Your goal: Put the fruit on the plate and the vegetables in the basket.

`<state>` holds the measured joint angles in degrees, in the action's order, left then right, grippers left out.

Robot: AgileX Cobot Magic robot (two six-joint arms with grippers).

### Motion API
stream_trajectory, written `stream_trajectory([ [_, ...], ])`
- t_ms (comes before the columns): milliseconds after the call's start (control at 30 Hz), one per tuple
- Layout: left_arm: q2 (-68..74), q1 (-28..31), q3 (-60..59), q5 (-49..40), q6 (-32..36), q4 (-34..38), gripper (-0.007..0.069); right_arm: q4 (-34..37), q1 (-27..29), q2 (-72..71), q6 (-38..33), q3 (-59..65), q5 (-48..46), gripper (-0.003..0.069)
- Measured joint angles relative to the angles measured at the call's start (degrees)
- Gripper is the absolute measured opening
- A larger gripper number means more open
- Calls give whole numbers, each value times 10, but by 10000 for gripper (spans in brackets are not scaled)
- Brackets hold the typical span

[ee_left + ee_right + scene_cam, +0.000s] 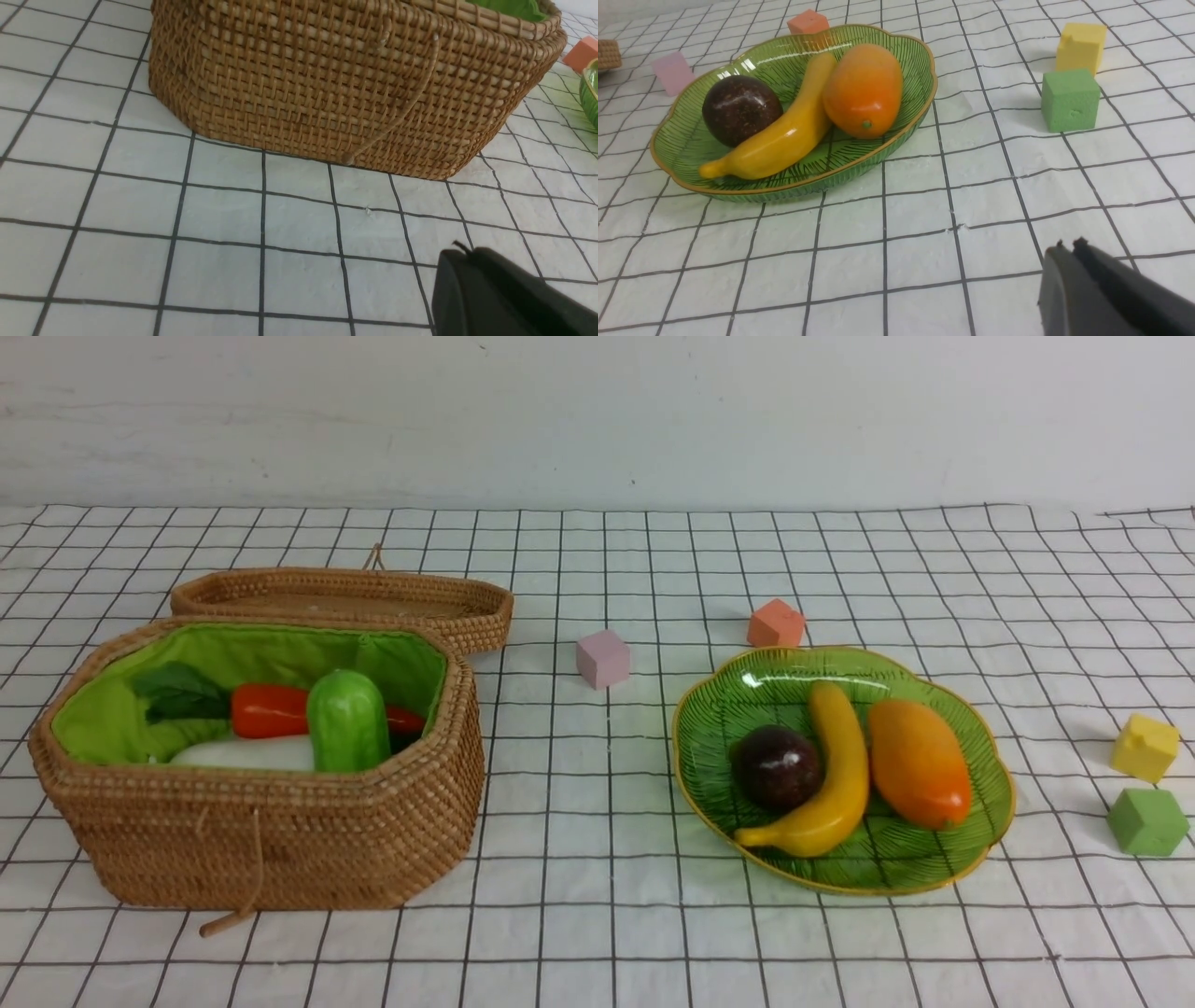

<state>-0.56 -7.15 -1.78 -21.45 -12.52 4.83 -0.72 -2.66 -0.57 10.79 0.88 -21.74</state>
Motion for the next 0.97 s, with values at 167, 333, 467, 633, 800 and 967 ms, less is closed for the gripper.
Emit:
stream_trajectory([
  [167, 0, 0, 0, 0, 0, 0, -13, 0, 0, 0, 0, 0, 0, 36],
  [333, 0, 0, 0, 0, 0, 0, -13, 0, 0, 0, 0, 0, 0, 37],
  [467, 0, 0, 0, 0, 0, 0, -13, 0, 0, 0, 0, 0, 0, 44],
  [633, 0, 0, 0, 0, 0, 0, -10, 1, 0, 0, 0, 0, 0, 52],
  [800, 0, 0, 0, 0, 0, 0, -6, 1, 0, 0, 0, 0, 0, 57],
  [967, 0, 0, 0, 0, 0, 0, -2, 1, 0, 0, 0, 0, 0, 63],
])
